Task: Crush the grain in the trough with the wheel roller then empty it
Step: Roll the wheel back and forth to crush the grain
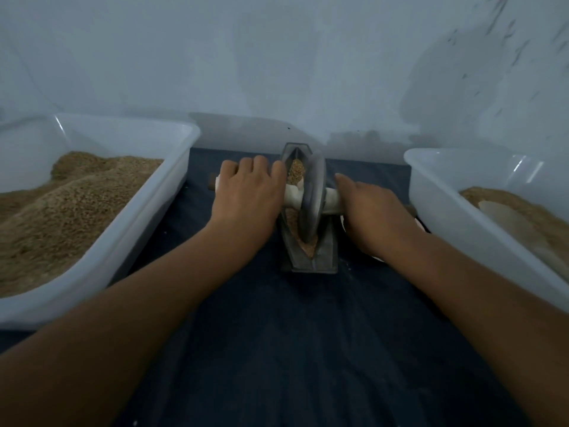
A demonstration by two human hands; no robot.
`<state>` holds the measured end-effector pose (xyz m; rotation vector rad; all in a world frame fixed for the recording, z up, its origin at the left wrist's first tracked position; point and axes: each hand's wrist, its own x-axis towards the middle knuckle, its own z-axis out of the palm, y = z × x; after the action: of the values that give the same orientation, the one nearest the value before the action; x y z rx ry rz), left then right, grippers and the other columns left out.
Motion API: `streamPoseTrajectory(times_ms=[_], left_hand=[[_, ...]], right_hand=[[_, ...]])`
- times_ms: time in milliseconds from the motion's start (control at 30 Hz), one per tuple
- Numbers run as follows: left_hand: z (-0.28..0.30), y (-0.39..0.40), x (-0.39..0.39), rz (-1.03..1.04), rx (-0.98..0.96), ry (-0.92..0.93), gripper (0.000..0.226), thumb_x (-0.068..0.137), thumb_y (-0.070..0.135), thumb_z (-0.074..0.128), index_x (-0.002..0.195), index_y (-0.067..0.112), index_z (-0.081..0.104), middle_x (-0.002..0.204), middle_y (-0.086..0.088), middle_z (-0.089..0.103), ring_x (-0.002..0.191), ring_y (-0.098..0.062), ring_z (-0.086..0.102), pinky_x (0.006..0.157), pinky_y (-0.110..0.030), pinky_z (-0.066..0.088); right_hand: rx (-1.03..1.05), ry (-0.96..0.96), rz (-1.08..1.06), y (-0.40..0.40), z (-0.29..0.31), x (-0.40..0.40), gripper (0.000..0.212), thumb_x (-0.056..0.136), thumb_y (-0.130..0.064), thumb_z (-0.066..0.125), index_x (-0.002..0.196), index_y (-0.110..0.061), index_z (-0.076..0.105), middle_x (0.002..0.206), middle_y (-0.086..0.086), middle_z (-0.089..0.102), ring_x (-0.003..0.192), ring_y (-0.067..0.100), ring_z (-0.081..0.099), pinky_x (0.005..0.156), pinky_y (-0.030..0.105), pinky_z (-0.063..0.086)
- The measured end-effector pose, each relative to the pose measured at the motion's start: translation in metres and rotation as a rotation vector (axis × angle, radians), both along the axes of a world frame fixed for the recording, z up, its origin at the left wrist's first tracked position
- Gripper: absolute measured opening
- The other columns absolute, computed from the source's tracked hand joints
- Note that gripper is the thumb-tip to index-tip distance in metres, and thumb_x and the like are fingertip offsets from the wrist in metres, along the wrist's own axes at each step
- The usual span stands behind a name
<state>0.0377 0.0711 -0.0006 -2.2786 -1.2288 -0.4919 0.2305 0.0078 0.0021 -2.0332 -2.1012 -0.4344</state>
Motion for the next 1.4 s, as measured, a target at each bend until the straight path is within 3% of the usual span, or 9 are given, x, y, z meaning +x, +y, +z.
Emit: streamPoseTrajectory(times_ms=[167,300,433,667,867,1033,1133,1400], left_hand=[[-0.008,-0.001,-0.001,0.004,0.038,0.000,0.035,0.077,0.011,0.061,0.103,0.015,0.038,0.099,-0.007,0.048,0.088,-0.025,0.047,0.076,-0.035,0.028],[-0.007,0.020,0.006,0.029,-0.009,-0.014,0.035,0.079,0.012,0.064,0.103,0.015,0.039,0.101,-0.007,0.052,0.091,-0.026,0.053,0.076,-0.035,0.029],[-0.007,0.045,0.018,0.050,-0.041,-0.004,0.034,0.079,0.013,0.067,0.103,0.015,0.042,0.102,-0.007,0.057,0.093,-0.027,0.057,0.075,-0.035,0.027],[-0.001,0.090,0.034,0.074,-0.032,-0.017,0.021,0.085,0.012,0.065,0.098,0.016,0.049,0.093,-0.005,0.062,0.081,-0.026,0.061,0.071,-0.034,0.028],[0.002,0.108,0.040,0.078,-0.066,-0.024,0.021,0.085,0.009,0.063,0.095,0.018,0.047,0.094,-0.005,0.061,0.083,-0.028,0.061,0.072,-0.035,0.029],[-0.006,0.093,0.029,0.081,-0.074,-0.055,0.026,0.083,0.012,0.065,0.102,0.016,0.047,0.096,-0.006,0.061,0.083,-0.027,0.061,0.071,-0.034,0.029],[-0.011,0.076,0.022,0.072,-0.066,-0.096,0.028,0.083,0.012,0.065,0.103,0.015,0.045,0.100,-0.007,0.061,0.087,-0.027,0.061,0.073,-0.036,0.030],[-0.011,0.021,0.009,0.057,-0.024,-0.054,0.039,0.078,0.016,0.065,0.105,0.016,0.037,0.105,-0.008,0.053,0.094,-0.028,0.053,0.078,-0.038,0.034]], right_hand=[[-0.002,0.047,-0.007,0.000,0.001,0.003,0.049,0.084,-0.010,0.065,0.131,-0.011,0.050,0.112,0.012,0.065,0.096,0.032,0.061,0.072,0.034,0.037],[-0.087,0.034,-0.025,0.028,0.004,0.009,0.056,0.084,-0.010,0.066,0.136,-0.012,0.045,0.116,0.012,0.064,0.100,0.032,0.060,0.076,0.035,0.043],[-0.127,0.047,-0.020,0.057,0.006,0.021,0.058,0.086,-0.024,0.070,0.138,-0.018,0.046,0.119,0.013,0.064,0.106,0.035,0.059,0.084,0.041,0.049],[-0.133,-0.032,-0.039,0.108,0.009,0.036,0.060,0.082,-0.027,0.072,0.136,-0.016,0.048,0.123,0.014,0.063,0.109,0.037,0.059,0.081,0.037,0.047],[-0.189,-0.052,-0.056,0.128,0.018,0.037,0.050,0.080,-0.026,0.073,0.127,-0.020,0.056,0.114,0.011,0.066,0.101,0.033,0.061,0.082,0.041,0.054],[-0.138,-0.091,-0.061,0.120,0.017,0.032,0.043,0.081,-0.021,0.069,0.122,-0.018,0.056,0.111,0.012,0.065,0.098,0.034,0.062,0.075,0.038,0.051],[-0.084,-0.096,-0.036,0.101,0.014,0.025,0.035,0.080,-0.020,0.069,0.112,-0.016,0.056,0.104,0.012,0.065,0.091,0.033,0.062,0.065,0.033,0.040],[-0.036,-0.057,-0.019,0.035,0.003,0.012,0.038,0.086,-0.015,0.064,0.121,-0.011,0.052,0.106,0.011,0.066,0.093,0.032,0.062,0.067,0.034,0.036]])
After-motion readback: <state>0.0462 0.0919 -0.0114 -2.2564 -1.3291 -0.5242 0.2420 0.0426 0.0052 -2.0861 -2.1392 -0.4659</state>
